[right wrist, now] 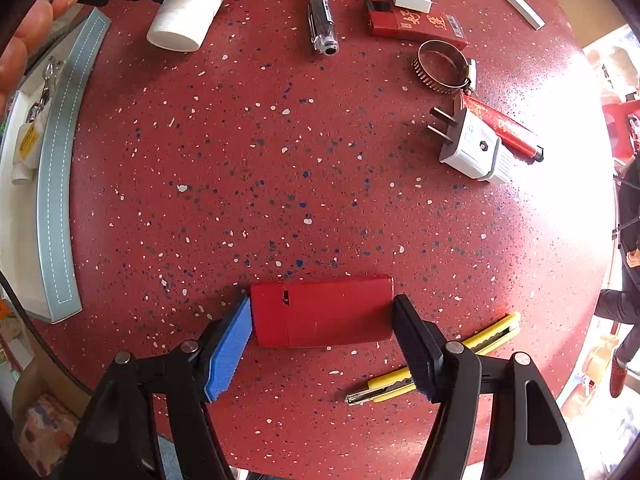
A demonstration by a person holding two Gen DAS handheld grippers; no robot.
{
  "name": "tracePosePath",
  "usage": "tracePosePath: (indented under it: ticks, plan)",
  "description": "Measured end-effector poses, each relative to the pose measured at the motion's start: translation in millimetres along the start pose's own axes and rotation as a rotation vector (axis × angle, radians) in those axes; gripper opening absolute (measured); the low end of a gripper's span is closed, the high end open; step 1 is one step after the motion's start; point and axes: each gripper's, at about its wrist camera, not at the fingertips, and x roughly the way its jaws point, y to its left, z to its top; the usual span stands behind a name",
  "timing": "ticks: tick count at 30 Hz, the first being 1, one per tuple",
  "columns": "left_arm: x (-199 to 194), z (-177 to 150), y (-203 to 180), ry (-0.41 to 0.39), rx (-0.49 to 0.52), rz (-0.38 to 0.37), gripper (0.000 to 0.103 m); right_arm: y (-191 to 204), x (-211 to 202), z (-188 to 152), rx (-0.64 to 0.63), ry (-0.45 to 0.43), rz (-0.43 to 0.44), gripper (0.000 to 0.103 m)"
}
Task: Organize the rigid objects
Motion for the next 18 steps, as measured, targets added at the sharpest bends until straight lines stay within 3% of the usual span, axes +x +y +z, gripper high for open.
tracePosePath:
  ticks: [7,15,18]
  plan:
    - [-43,-45,13,-0.024,0.065,-0.051,0.043,-11,-22,-13,0.035,-0.023,0.032,0.071]
    - [-102,-125,5,-0.064,0.109,-0.106,0.043,-26,-57,-29,0.056,-0.064,0.029,0.071]
    - [-93,-147,13,-0.083,0.109,-0.127,0.042,-31,-71,-32,0.062,-0.079,0.024,0.071]
